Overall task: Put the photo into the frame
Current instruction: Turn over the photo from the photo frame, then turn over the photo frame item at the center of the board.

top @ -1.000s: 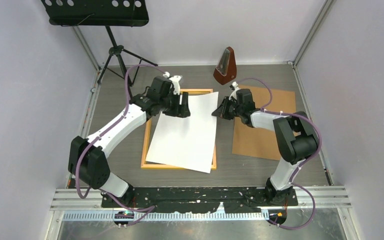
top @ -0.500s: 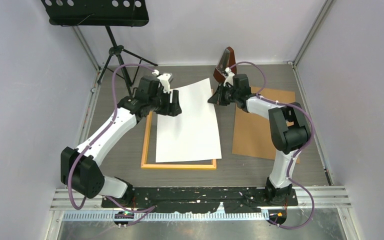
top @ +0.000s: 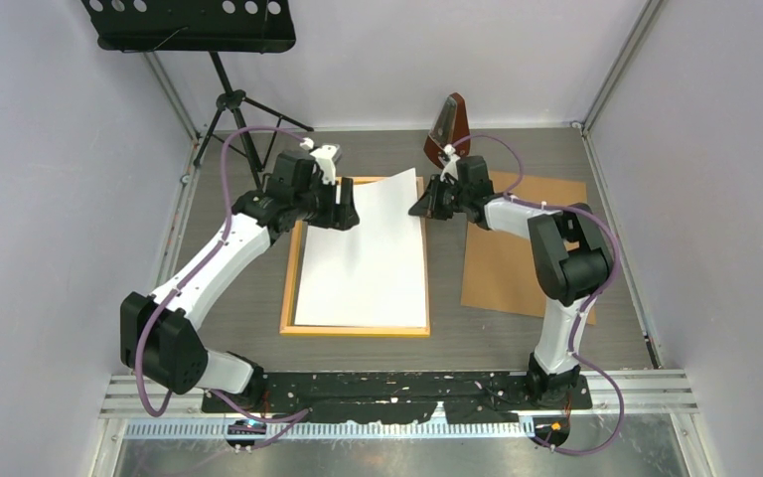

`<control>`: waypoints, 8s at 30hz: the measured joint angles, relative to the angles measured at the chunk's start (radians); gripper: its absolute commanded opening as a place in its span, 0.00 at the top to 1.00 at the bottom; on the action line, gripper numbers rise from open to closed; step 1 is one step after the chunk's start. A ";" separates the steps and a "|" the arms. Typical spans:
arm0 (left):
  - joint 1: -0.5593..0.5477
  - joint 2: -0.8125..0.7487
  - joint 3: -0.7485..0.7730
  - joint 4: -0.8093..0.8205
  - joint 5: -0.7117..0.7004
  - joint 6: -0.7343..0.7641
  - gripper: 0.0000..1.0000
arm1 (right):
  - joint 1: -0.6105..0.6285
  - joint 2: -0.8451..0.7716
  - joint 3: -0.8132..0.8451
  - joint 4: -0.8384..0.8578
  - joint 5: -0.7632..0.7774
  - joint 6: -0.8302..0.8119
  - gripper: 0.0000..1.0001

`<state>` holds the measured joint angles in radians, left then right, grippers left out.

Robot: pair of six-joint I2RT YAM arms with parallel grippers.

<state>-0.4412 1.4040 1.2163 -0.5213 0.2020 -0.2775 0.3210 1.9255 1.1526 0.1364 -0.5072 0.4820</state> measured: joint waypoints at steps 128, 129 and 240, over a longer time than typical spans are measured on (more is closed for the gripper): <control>0.031 0.000 -0.011 0.001 0.026 -0.010 0.22 | 0.058 -0.004 0.050 -0.066 0.235 0.002 0.13; 0.031 -0.001 -0.011 0.001 0.026 -0.009 0.17 | 0.058 -0.024 0.050 -0.084 0.249 -0.013 0.12; -0.423 1.090 0.909 -0.029 0.360 -0.377 0.04 | -0.890 -0.103 0.014 -0.737 0.089 -1.020 0.13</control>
<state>-0.8646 2.4943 2.1250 -0.5507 0.5625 -0.6544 -0.5690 1.8221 1.1667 -0.6010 -0.4183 -0.5385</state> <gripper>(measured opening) 0.960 0.891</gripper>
